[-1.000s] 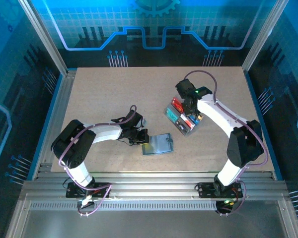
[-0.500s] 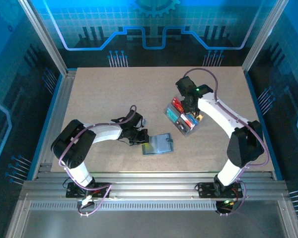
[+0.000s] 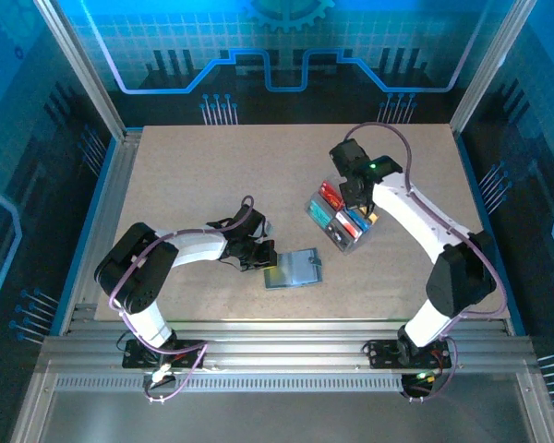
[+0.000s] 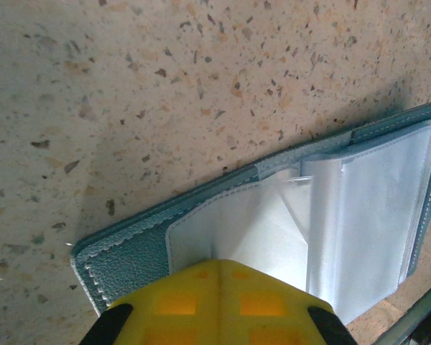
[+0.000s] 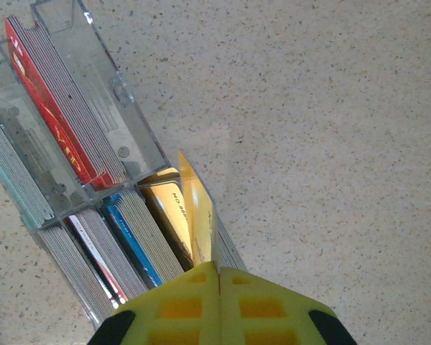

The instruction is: Put the credit cards into the card holder

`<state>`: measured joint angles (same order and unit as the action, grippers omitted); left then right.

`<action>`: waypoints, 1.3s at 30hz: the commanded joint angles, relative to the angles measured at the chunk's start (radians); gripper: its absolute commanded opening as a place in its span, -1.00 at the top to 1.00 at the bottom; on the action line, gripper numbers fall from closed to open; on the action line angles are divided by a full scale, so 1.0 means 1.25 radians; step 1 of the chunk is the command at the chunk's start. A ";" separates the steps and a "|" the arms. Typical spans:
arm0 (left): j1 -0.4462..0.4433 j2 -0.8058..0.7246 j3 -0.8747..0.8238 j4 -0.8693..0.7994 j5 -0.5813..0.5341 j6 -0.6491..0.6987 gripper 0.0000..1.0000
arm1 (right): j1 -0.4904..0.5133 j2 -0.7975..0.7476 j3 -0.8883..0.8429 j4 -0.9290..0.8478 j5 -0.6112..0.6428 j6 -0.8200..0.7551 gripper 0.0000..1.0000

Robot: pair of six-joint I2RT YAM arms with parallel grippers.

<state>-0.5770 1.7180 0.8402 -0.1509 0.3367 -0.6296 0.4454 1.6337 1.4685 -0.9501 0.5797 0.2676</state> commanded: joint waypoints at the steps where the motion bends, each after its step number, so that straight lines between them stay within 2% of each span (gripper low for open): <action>1: -0.002 0.010 -0.017 -0.013 0.003 -0.015 1.00 | 0.013 -0.032 0.032 -0.014 0.054 -0.008 1.00; 5: -0.002 0.003 -0.021 -0.013 0.004 -0.013 1.00 | 0.054 -0.055 0.037 -0.010 0.052 -0.007 1.00; 7: -0.002 -0.004 -0.023 -0.013 0.006 -0.011 1.00 | 0.079 -0.077 0.027 0.005 0.011 -0.001 1.00; 10: -0.002 -0.019 -0.029 -0.014 0.007 -0.004 1.00 | 0.109 -0.127 -0.018 0.057 -0.101 0.016 1.00; 15: -0.002 -0.038 -0.030 -0.029 0.002 0.010 1.00 | 0.138 -0.228 -0.173 0.222 -0.357 0.087 1.00; 22: -0.003 -0.063 -0.043 -0.025 0.003 0.022 1.00 | 0.142 -0.281 -0.378 0.440 -0.584 0.175 1.00; 29: -0.003 -0.054 -0.043 -0.022 0.008 0.022 1.00 | 0.142 -0.260 -0.532 0.627 -0.691 0.226 1.00; 39: -0.003 -0.048 -0.040 -0.030 0.001 0.023 1.00 | 0.133 -0.174 -0.636 0.822 -0.735 0.284 1.00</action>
<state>-0.5774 1.6650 0.7952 -0.1558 0.3367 -0.6250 0.6140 1.3888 0.6998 -0.0391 -0.2901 0.5831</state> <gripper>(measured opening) 0.053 0.052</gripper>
